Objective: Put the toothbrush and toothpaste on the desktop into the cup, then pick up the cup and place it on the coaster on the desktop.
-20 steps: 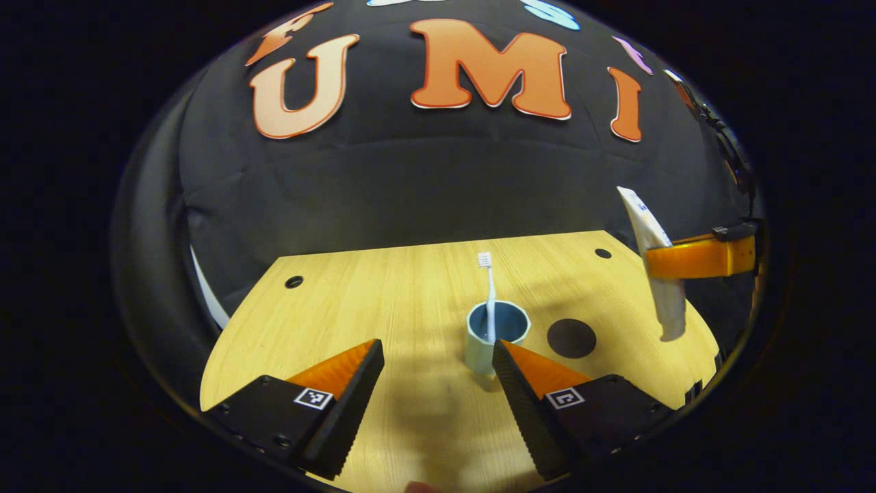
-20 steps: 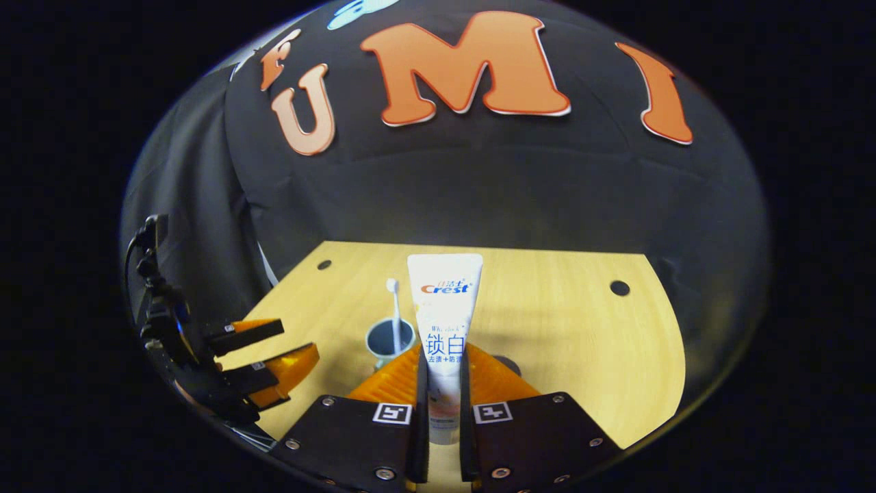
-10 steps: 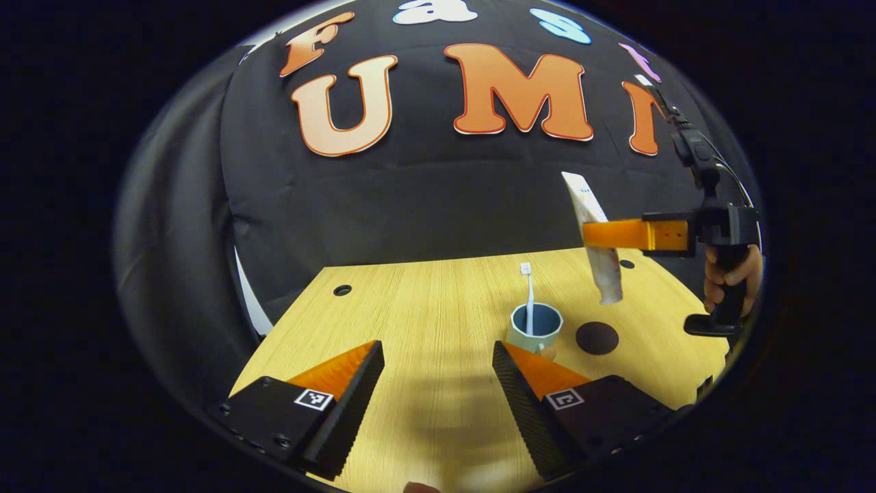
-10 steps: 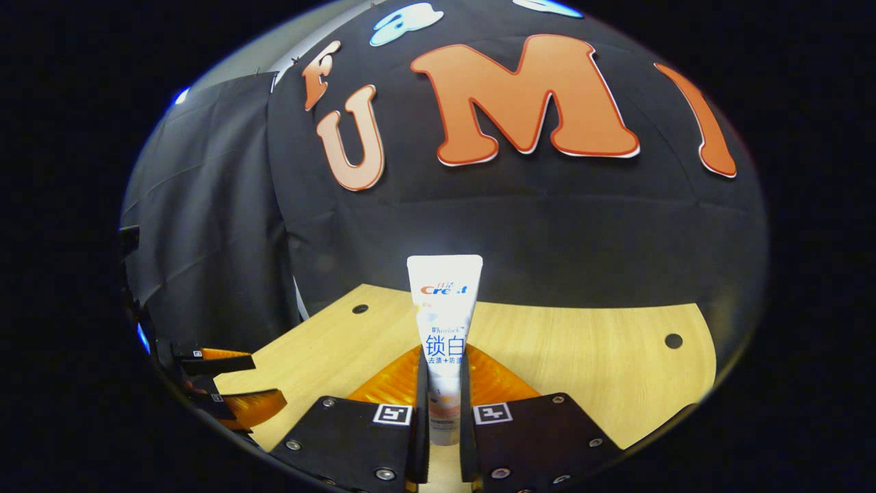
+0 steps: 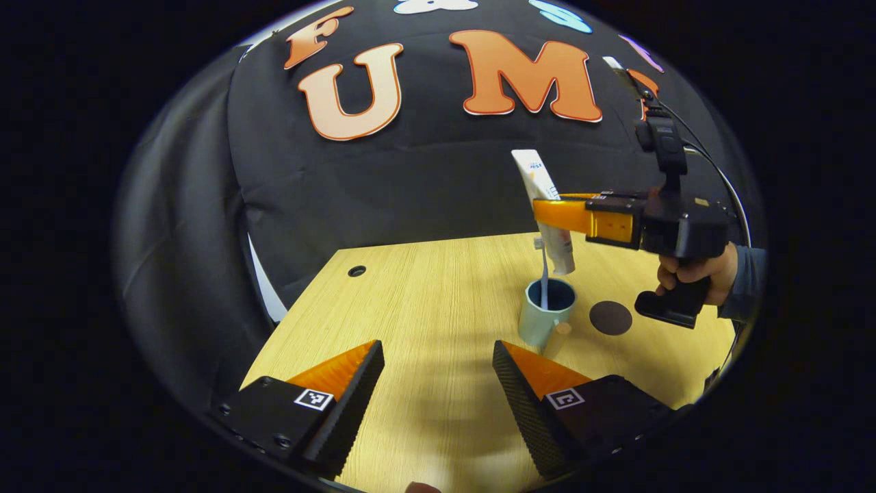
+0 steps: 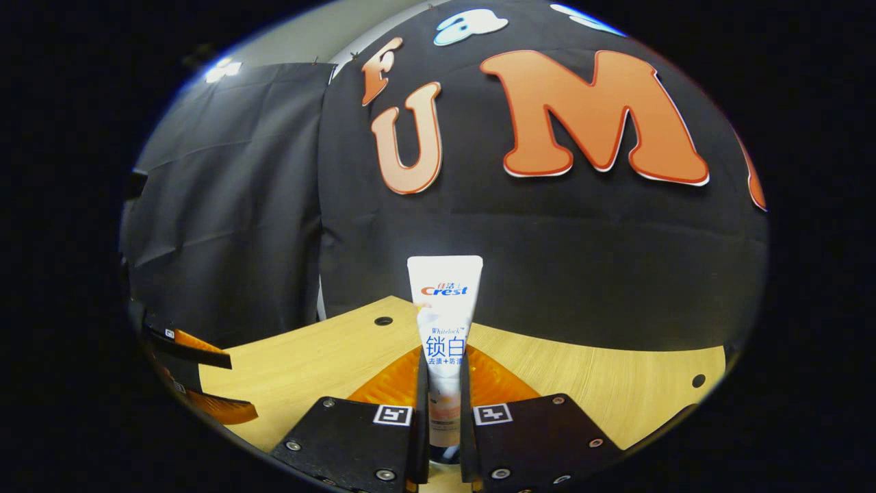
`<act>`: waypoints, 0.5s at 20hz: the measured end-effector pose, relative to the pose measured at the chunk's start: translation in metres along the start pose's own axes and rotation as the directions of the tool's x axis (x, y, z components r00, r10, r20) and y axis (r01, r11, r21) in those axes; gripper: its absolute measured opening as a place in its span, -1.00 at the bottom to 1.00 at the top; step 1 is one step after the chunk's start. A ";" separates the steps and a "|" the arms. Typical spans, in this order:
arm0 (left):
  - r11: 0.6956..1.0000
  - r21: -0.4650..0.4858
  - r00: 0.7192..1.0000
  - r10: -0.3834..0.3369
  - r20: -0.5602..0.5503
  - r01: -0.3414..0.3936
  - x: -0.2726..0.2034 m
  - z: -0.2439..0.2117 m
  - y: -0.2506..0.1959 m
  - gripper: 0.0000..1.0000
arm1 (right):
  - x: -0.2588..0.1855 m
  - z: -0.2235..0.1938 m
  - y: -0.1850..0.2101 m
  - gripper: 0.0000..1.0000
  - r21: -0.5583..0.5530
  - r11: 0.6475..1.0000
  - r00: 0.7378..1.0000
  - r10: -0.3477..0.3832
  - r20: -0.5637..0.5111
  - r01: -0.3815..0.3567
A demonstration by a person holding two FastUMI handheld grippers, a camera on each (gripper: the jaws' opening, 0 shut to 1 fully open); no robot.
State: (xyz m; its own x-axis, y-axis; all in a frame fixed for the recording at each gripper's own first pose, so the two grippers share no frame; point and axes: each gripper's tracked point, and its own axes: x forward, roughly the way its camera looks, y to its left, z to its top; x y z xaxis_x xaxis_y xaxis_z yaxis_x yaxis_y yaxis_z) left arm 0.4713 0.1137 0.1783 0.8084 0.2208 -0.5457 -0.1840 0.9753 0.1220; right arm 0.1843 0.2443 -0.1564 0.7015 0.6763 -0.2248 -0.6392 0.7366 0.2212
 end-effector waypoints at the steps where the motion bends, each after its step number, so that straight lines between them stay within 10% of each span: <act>1: 1.000 -0.001 1.000 0.005 -0.006 -0.005 0.002 -0.001 0.000 0.94 | 0.006 -0.006 0.005 -0.63 -0.012 1.000 1.000 0.015 -0.009 -0.015; 10: 1.000 -0.005 0.999 -0.001 -0.037 0.001 0.007 -0.005 0.001 0.93 | 0.023 -0.064 0.003 -0.52 -0.135 0.990 0.990 0.031 -0.138 -0.050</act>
State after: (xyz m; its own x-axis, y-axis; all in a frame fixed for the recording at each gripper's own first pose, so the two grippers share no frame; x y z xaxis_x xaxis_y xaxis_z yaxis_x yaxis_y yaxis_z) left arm 0.4741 0.1162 0.1698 0.7876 0.2194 -0.5758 -0.1861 0.9755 0.1172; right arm 0.1780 0.2626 -0.2220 0.6311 0.6937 -0.3470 -0.7098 0.6969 0.1022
